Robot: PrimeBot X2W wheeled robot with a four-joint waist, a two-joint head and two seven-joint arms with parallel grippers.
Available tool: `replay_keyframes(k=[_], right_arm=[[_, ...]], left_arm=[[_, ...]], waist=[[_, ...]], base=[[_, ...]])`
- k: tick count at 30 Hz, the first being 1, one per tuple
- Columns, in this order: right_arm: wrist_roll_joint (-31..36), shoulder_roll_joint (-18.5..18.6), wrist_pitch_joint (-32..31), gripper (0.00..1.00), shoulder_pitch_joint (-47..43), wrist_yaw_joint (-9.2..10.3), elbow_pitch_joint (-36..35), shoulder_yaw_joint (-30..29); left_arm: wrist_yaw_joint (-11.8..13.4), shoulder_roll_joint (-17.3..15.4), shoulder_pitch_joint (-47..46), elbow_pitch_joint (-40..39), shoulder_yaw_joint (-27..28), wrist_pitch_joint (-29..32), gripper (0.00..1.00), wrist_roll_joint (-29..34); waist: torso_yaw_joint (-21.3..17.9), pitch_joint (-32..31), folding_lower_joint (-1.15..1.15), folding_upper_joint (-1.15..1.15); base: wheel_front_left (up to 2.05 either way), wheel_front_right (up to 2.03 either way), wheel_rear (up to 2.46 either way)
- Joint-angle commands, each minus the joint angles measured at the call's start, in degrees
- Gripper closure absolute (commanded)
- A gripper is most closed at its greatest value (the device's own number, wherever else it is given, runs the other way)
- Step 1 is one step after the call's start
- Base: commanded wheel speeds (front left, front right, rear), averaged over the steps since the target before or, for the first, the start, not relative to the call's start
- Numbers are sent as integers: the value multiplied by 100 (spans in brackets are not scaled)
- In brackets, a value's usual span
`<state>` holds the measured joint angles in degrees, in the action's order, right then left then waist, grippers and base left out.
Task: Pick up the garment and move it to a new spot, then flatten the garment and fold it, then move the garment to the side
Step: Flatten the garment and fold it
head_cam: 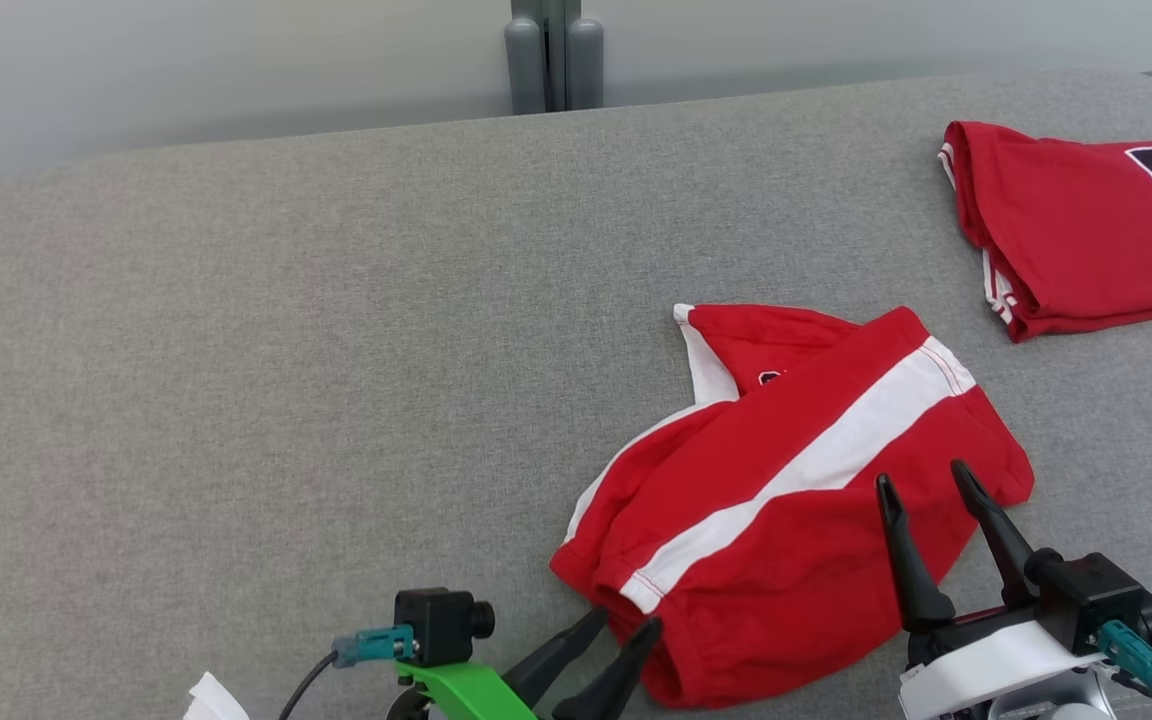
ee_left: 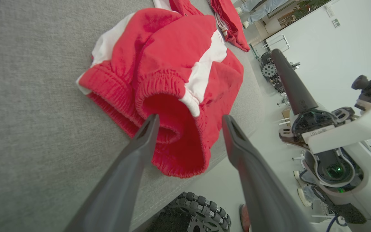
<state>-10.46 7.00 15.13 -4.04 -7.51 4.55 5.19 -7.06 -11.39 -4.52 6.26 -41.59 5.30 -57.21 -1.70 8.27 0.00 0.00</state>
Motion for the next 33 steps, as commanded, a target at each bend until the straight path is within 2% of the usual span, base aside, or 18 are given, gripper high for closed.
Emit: replay_keyframes(k=[1,9,10,11,12,13,14,18,22,28,33], right_arm=[[12,-9,0,0,63,4,-26,-5],[25,-18,0,0,112,4,-19,55],[12,0,0,0,121,4,-13,58],[6,13,0,0,122,4,-9,57],[0,27,0,0,130,4,-11,53],[-3,35,0,0,139,4,-17,50],[-7,54,0,0,145,4,-20,41],[7,112,0,0,136,4,-32,45],[-119,294,0,0,295,4,1,95],[-520,982,0,0,779,4,271,103],[-1197,1783,-11,0,1289,4,1251,695]], left_arm=[[17,0,-106,33,35,9,0,-58],[-12,155,-357,248,75,-74,0,-162],[-17,171,-377,275,78,-105,16,-173],[-21,178,-386,301,66,-125,57,-184],[-24,186,-397,330,66,-152,66,-189],[-27,191,-410,357,58,-176,91,-196],[-32,199,-426,384,37,-188,100,-206],[-45,177,-480,468,-59,-240,100,-211],[-39,-138,-589,472,-199,-591,100,359],[8,-541,-605,531,-296,-892,100,934],[62,-722,-668,618,-299,-936,100,1086]], waist=[[-46,49,0,0],[-125,145,0,0],[-137,152,0,0],[-146,158,0,0],[-155,165,0,0],[-161,169,0,0],[-166,173,0,0],[-166,173,0,0],[-115,210,0,0],[108,319,0,0],[308,359,0,0]], base=[[0,0,0],[0,0,0],[0,0,0],[0,0,0],[0,0,0],[0,0,0],[0,0,0],[0,0,0],[0,0,0],[0,0,0],[0,0,0]])
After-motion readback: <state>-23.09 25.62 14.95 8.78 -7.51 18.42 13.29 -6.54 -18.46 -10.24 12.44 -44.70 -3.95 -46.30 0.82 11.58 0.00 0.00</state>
